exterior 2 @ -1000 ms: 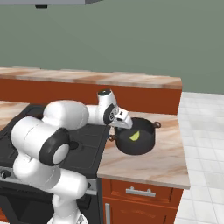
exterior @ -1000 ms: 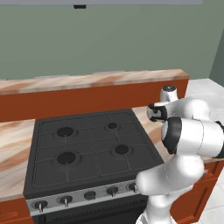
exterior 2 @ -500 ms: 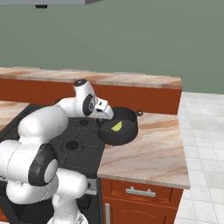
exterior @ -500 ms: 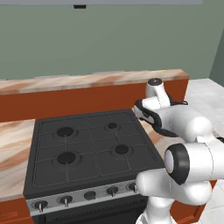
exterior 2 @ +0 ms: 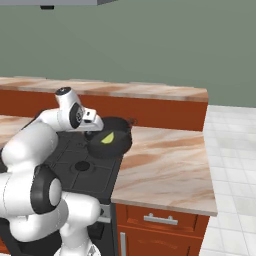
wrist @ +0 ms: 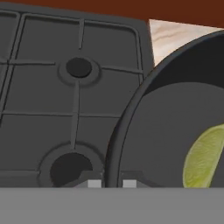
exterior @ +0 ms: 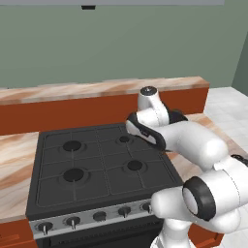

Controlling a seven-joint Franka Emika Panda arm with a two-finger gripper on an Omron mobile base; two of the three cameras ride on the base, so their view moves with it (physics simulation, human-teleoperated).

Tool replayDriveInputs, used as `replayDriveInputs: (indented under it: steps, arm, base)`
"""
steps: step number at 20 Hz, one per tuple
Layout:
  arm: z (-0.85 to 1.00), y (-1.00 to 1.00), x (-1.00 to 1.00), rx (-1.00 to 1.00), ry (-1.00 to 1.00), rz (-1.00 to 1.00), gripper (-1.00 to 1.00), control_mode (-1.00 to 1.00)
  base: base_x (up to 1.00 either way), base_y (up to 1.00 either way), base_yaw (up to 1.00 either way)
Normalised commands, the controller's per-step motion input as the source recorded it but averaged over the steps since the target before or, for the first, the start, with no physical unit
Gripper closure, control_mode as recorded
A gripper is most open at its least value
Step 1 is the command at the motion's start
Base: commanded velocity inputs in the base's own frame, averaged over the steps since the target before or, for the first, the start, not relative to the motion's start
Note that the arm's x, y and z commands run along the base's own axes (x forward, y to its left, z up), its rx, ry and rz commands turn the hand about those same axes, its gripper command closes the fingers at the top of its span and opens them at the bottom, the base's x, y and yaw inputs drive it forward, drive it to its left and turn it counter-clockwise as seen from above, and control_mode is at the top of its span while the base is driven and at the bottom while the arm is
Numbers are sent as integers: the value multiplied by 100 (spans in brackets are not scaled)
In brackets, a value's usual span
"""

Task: Turn on the sink faucet. Then move the lemon wedge from the counter to the sink. Turn off the sink. Move the vegetable from the sink to the pot next to the stove. Finally move the pot to the front left burner.

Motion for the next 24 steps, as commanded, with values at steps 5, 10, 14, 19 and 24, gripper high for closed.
replayDriveInputs:
  steps: [5, 10, 14, 19, 24]
  arm:
    - [0, 100, -23, -4, 4, 22, 100, -100]
    - [0, 100, -33, -5, 5, 24, 100, -100]
    - [0, 100, -41, -6, 7, 25, 100, -100]
    - [0, 100, -44, -7, 8, 25, 100, -100]
    - [0, 100, -38, -5, 7, 26, 100, -100]
  base:
    - [0, 0, 0]
    - [0, 0, 0]
    - [0, 0, 0]
    - [0, 0, 0]
    - [0, 0, 0]
